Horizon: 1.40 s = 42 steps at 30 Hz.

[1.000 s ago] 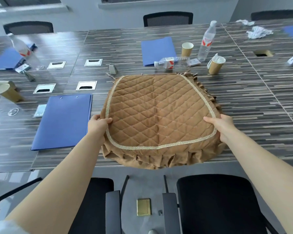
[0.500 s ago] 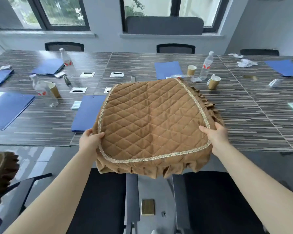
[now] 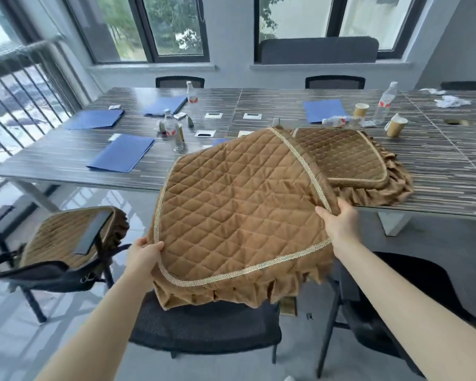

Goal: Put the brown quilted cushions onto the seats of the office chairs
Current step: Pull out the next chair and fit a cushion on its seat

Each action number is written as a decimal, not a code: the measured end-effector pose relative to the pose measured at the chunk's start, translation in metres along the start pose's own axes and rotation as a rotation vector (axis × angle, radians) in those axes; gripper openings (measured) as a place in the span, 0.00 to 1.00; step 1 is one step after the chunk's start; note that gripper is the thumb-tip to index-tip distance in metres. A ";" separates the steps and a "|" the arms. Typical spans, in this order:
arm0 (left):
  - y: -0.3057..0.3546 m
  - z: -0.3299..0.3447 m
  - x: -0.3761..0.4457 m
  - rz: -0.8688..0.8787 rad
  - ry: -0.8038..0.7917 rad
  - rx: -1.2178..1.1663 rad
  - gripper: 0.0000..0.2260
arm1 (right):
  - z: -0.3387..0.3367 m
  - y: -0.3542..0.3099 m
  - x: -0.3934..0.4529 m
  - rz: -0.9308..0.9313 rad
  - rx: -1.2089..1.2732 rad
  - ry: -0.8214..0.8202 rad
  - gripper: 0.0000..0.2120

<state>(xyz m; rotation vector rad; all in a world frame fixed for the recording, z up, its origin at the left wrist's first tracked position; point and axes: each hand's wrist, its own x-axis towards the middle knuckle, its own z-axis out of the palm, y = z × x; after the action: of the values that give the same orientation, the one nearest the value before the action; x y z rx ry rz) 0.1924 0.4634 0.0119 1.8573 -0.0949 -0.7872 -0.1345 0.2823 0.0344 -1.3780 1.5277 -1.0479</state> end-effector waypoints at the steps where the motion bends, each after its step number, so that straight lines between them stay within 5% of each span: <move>1: -0.008 -0.018 -0.003 -0.023 0.017 0.017 0.13 | 0.005 -0.011 -0.013 -0.031 -0.014 -0.021 0.14; 6: -0.035 -0.054 -0.012 -0.288 -0.106 0.051 0.15 | 0.019 -0.050 -0.036 -0.259 -0.175 -0.087 0.14; 9: -0.020 -0.051 -0.034 -0.272 -0.183 0.011 0.22 | 0.019 -0.080 -0.041 -0.399 -0.233 -0.154 0.19; 13: 0.032 -0.032 -0.068 0.198 -0.080 -0.019 0.32 | 0.023 -0.118 -0.061 -0.722 -0.363 -0.200 0.18; 17: 0.069 -0.016 -0.099 0.863 0.034 0.353 0.39 | 0.031 -0.133 -0.079 -1.059 -0.542 -0.171 0.14; 21: 0.085 -0.006 -0.105 0.951 0.118 0.774 0.40 | 0.024 -0.148 -0.075 -1.163 -0.565 -0.109 0.13; 24: 0.096 0.000 -0.112 1.188 0.168 0.902 0.33 | 0.019 -0.155 -0.070 -1.311 -0.595 -0.127 0.11; 26: 0.107 0.004 -0.120 1.168 0.111 0.920 0.25 | 0.021 -0.156 -0.069 -1.391 -0.616 -0.126 0.11; 29: 0.116 0.010 -0.124 1.073 0.101 0.875 0.12 | 0.025 -0.155 -0.060 -1.365 -0.601 -0.122 0.14; 34: 0.105 0.012 -0.115 0.961 0.130 0.739 0.05 | 0.029 -0.148 -0.059 -1.330 -0.484 -0.103 0.17; 36: 0.102 0.006 -0.108 0.901 0.090 0.649 0.10 | 0.023 -0.136 -0.056 -1.287 -0.419 -0.124 0.17; 42: 0.107 -0.015 -0.087 0.672 -0.023 0.238 0.11 | 0.016 -0.069 -0.019 -0.691 -0.426 -0.311 0.16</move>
<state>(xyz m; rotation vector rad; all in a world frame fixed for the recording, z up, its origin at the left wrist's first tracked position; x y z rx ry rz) 0.1641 0.4648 0.1474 1.8614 -0.8110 -0.3324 -0.0955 0.2959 0.0950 -2.3499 1.0895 -0.8488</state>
